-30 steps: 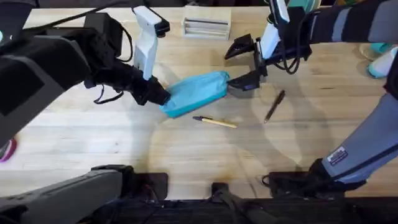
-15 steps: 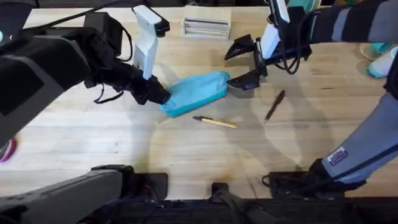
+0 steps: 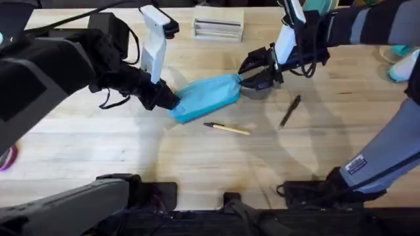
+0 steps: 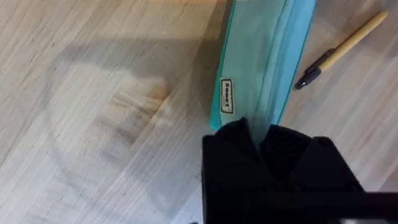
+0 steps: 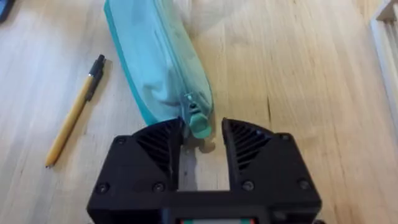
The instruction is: Unzip the bag, pick up the pens from the table one at a time and place them inside, then zip the bag closed.
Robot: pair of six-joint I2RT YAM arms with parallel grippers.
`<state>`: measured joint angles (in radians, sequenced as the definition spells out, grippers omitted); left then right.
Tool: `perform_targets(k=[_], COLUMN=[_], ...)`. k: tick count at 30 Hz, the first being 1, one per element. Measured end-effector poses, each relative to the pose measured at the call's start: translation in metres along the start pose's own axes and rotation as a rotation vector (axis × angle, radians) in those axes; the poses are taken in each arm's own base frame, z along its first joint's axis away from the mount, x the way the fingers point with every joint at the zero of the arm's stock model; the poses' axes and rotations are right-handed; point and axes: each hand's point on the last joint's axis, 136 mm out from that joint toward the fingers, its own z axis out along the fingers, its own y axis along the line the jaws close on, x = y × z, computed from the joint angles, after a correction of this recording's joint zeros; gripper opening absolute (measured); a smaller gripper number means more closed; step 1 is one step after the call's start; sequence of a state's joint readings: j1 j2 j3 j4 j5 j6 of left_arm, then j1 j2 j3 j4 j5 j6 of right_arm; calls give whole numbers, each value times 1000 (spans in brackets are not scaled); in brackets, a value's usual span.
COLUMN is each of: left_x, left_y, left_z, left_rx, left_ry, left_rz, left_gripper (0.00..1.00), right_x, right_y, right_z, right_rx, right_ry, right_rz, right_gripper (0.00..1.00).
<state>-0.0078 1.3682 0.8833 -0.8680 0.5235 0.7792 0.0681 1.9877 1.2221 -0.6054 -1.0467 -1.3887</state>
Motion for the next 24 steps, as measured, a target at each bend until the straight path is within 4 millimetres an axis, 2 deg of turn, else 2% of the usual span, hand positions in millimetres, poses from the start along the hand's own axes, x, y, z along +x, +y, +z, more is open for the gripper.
perform_targets(k=[3,7,9,19,24], left_x=[0,0,0,-1,-2], left_y=[0,0,0,1,2], left_z=[0,0,0,0,0], left_rx=[-1,-1,-1,-5,-9], left_ry=[0,-1,-2,-5,-8], left_rz=[1,1,1,4,7], left_gripper=[42,42,42,42,42], right_x=[0,-2,-3,-4,-9], right_y=[1,1,1,0,-4], right_z=[1,1,1,-1,-10], right_rx=[-3,-6,-6,-2,25], right_ry=[-1,-10,-16,-28,-40], right_rz=[2,1,0,-7,-31], right_gripper=[342,100,35,29,29])
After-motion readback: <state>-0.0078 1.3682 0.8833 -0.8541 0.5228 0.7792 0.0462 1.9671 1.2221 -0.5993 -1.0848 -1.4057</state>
